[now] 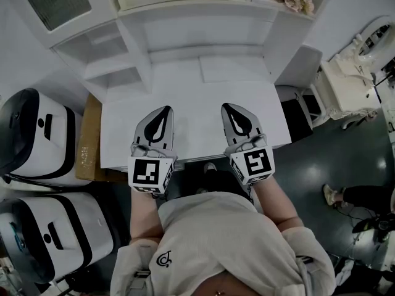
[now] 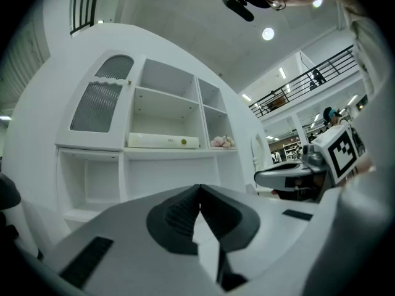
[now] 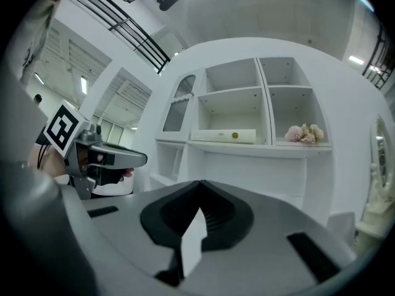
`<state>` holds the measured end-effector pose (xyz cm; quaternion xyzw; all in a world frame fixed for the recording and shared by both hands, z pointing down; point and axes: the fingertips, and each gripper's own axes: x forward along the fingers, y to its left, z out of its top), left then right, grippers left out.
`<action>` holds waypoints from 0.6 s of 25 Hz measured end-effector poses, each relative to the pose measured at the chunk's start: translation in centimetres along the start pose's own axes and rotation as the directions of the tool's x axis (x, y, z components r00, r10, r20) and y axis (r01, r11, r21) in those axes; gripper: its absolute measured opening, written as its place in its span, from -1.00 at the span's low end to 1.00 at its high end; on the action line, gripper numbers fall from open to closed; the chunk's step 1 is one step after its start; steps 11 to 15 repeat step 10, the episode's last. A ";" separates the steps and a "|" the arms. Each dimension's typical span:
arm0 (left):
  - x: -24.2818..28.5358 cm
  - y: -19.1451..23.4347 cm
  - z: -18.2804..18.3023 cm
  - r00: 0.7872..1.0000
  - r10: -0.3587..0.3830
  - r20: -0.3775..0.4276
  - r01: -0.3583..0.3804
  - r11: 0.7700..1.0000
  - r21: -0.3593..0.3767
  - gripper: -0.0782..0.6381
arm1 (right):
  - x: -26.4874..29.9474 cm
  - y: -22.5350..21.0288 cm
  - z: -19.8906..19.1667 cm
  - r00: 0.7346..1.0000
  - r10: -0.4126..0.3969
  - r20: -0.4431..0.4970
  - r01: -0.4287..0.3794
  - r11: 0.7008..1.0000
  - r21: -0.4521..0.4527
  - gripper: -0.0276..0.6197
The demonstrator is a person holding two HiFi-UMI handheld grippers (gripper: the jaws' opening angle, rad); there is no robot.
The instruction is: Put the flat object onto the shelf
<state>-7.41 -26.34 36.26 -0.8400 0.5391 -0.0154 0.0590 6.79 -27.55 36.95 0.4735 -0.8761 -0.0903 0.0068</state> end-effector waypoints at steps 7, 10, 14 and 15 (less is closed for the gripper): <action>-0.2 0.8 0.5 1.000 0.013 0.005 -0.013 1.000 0.000 -0.74 | 0.6 0.4 0.5 1.000 0.012 0.010 -0.012 1.000 -0.002 -0.90; -0.3 1.0 0.8 1.000 0.019 0.012 -0.019 1.000 0.000 -0.74 | 0.8 0.6 0.5 1.000 0.016 0.015 -0.016 1.000 0.000 -0.90; -0.3 1.0 0.8 1.000 0.019 0.012 -0.019 1.000 0.000 -0.74 | 0.8 0.6 0.5 1.000 0.016 0.015 -0.016 1.000 0.000 -0.90; -0.3 1.0 0.8 1.000 0.019 0.012 -0.019 1.000 0.000 -0.74 | 0.8 0.6 0.5 1.000 0.016 0.015 -0.016 1.000 0.000 -0.90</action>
